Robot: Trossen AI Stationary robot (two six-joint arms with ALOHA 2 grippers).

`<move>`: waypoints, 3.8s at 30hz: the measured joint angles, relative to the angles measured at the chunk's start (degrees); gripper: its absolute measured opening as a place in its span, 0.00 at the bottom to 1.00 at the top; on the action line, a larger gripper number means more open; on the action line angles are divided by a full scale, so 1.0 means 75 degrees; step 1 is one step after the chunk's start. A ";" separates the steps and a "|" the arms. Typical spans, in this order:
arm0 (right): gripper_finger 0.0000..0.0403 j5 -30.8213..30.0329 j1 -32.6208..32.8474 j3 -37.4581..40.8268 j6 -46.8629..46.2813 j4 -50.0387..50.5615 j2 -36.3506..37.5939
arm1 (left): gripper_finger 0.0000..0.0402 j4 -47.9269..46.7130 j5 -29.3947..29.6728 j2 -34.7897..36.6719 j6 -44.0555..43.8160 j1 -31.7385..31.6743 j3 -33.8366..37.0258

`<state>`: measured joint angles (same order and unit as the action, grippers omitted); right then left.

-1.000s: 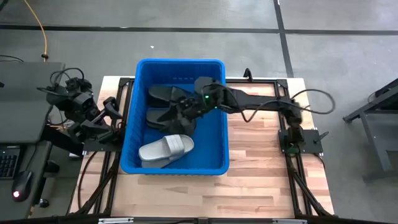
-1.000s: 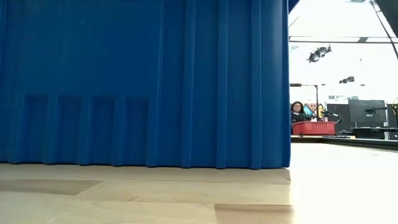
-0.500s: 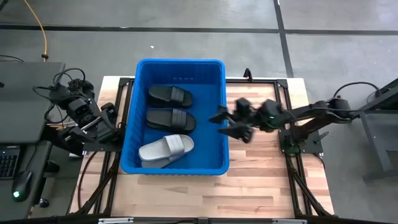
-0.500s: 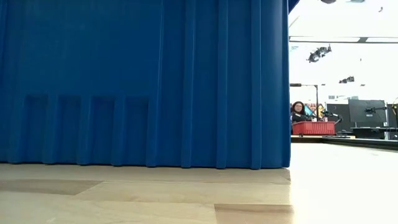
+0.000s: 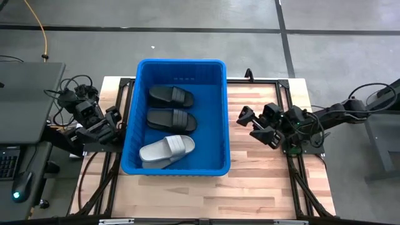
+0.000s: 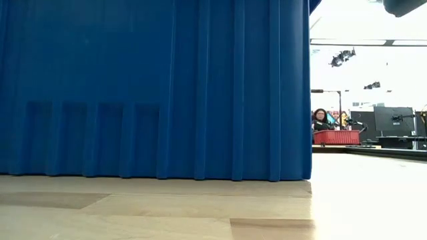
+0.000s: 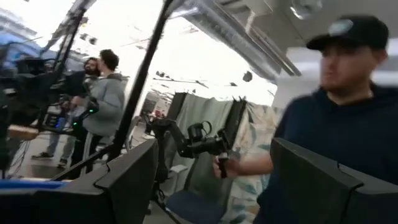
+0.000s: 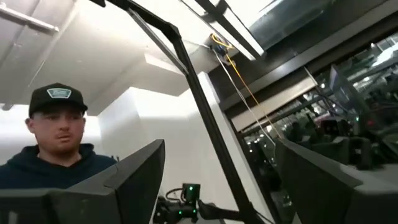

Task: Pick and place slides into bin
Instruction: Return to Home Position

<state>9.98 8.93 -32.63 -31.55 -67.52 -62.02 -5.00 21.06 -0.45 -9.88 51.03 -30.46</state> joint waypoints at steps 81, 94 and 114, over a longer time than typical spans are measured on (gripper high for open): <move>0.72 0.3022 -0.0659 0.2470 -0.0214 0.2931 0.6010 | 0.74 0.1218 -0.4096 0.0026 0.1868 0.0000 0.1845; 0.72 0.3089 -0.0659 0.2473 -0.0192 0.3353 0.6038 | 0.74 0.1384 -0.1158 0.0011 0.0540 0.0000 0.2719; 0.72 0.4119 -0.0621 0.2476 0.0987 0.4104 0.6032 | 0.74 0.1594 -0.1169 0.0006 0.1053 0.0000 0.3036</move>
<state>40.87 4.27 -14.06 -24.15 -36.74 -16.78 6.95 12.29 -0.40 -1.98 51.03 -7.70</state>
